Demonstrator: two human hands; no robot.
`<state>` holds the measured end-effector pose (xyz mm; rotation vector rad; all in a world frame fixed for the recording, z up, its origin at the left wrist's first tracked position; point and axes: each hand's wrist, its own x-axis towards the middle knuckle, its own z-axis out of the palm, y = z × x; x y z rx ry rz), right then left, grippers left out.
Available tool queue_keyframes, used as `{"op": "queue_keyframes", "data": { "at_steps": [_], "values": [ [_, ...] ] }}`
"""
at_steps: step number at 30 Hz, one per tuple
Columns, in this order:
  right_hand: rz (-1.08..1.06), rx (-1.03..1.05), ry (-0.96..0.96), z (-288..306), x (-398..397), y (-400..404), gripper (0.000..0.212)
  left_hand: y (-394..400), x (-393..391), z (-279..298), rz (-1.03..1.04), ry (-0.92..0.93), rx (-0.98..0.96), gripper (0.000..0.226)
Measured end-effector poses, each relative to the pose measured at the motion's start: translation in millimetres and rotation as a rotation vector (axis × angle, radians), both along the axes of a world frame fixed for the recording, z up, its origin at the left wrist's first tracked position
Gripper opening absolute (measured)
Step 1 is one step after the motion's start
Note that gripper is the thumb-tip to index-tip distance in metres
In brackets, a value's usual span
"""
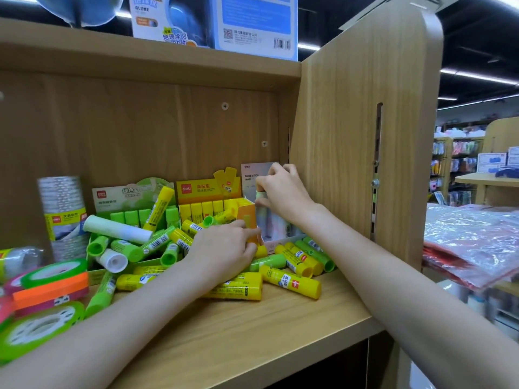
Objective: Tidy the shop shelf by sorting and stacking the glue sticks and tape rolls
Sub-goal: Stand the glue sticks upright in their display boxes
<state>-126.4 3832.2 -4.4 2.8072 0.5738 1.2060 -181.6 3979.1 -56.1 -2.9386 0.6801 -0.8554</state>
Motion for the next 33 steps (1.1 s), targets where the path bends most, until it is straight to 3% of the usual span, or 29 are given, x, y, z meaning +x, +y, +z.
{"op": "queue_keyframes", "data": {
  "at_steps": [5, 17, 22, 28, 33],
  "values": [
    [0.076, 0.019, 0.149, 2, 4, 0, 0.032, 0, 0, 0, -0.008, -0.008, 0.001, 0.044],
    [0.016, -0.032, 0.101, 5, 1, -3, 0.034, -1, -2, 0, 0.011, -0.017, 0.027, 0.043],
    [0.098, 0.143, 0.112, -2, 3, -6, 0.027, 1, 0, -1, 0.002, -0.023, 0.040, 0.044],
    [0.133, 0.206, 0.159, 0, 7, -5, 0.020, 1, 1, -1, -0.018, -0.005, 0.051, 0.048],
    [0.016, 0.040, 0.124, 11, 7, 1, 0.025, -1, -2, 1, 0.007, 0.000, 0.047, 0.046]
  ]
}}
